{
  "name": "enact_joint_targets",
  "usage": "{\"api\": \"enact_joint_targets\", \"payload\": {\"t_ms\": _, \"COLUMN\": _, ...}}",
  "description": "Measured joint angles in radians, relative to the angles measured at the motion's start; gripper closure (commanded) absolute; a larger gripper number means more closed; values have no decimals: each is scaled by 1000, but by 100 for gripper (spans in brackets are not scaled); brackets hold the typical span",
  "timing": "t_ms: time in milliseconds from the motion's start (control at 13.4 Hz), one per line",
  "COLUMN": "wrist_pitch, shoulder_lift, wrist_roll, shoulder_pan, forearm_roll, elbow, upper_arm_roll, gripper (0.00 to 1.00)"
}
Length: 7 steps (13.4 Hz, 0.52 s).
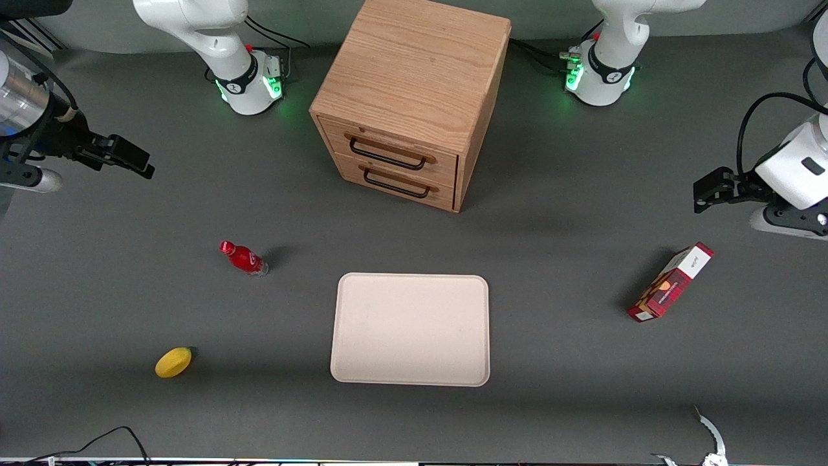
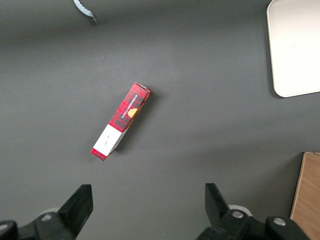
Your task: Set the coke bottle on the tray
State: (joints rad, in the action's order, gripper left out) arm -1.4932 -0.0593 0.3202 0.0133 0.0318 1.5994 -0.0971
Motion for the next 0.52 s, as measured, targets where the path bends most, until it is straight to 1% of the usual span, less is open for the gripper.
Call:
{"api": "enact_joint_targets", "payload": {"t_ms": 373, "wrist_pitch": 20, "shoulder_lift": 7, "wrist_roll": 0, "shoulder_pan": -3, "forearm_roll": 0, "elbow": 1, "upper_arm_roll": 12, "gripper": 0}}
{"api": "enact_joint_targets", "payload": {"t_ms": 522, "wrist_pitch": -27, "shoulder_lift": 28, "wrist_roll": 0, "shoulder_pan": -7, "forearm_roll": 0, "elbow": 47, "upper_arm_roll": 3, "gripper": 0}}
